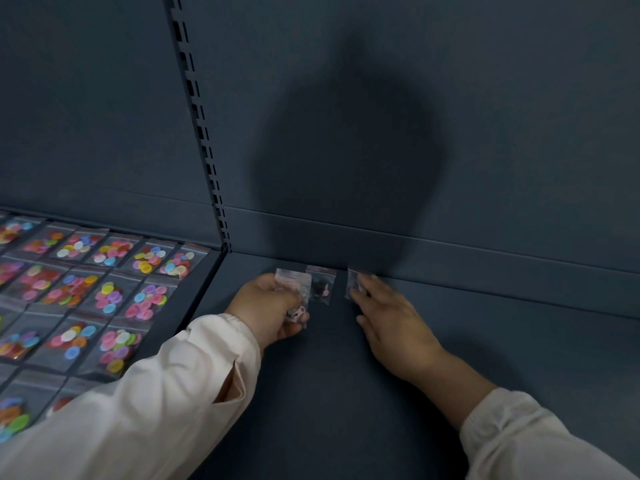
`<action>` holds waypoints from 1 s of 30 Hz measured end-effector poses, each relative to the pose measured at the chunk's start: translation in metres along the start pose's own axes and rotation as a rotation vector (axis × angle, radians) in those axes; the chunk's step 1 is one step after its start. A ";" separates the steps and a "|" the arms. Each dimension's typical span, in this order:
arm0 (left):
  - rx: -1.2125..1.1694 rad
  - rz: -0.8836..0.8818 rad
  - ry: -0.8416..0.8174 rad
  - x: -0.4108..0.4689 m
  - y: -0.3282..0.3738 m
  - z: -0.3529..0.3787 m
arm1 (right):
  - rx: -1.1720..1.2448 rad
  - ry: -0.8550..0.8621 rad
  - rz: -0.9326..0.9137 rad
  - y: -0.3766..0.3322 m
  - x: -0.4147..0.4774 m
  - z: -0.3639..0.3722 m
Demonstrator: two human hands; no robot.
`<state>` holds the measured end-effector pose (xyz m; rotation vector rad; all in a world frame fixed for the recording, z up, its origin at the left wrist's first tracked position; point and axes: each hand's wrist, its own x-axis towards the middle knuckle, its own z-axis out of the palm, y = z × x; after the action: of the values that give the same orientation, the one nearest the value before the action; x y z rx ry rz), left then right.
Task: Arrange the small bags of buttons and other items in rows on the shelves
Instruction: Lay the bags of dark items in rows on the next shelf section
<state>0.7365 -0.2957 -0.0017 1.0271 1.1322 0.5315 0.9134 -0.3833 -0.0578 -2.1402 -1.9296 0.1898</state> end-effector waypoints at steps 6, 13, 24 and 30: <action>0.003 0.006 -0.024 -0.002 0.001 0.002 | -0.052 -0.130 -0.018 -0.003 -0.005 -0.002; 0.003 -0.006 -0.049 -0.001 -0.001 0.003 | -0.099 -0.163 -0.042 -0.011 -0.010 -0.008; 0.013 0.004 -0.073 -0.007 0.000 0.007 | -0.050 -0.185 -0.030 -0.004 -0.004 -0.012; 0.017 0.013 -0.076 -0.011 0.001 0.010 | 0.385 0.174 0.117 -0.017 -0.005 -0.014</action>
<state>0.7416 -0.3074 0.0054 1.0615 1.0651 0.4903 0.9000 -0.3884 -0.0398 -1.9410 -1.5281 0.3527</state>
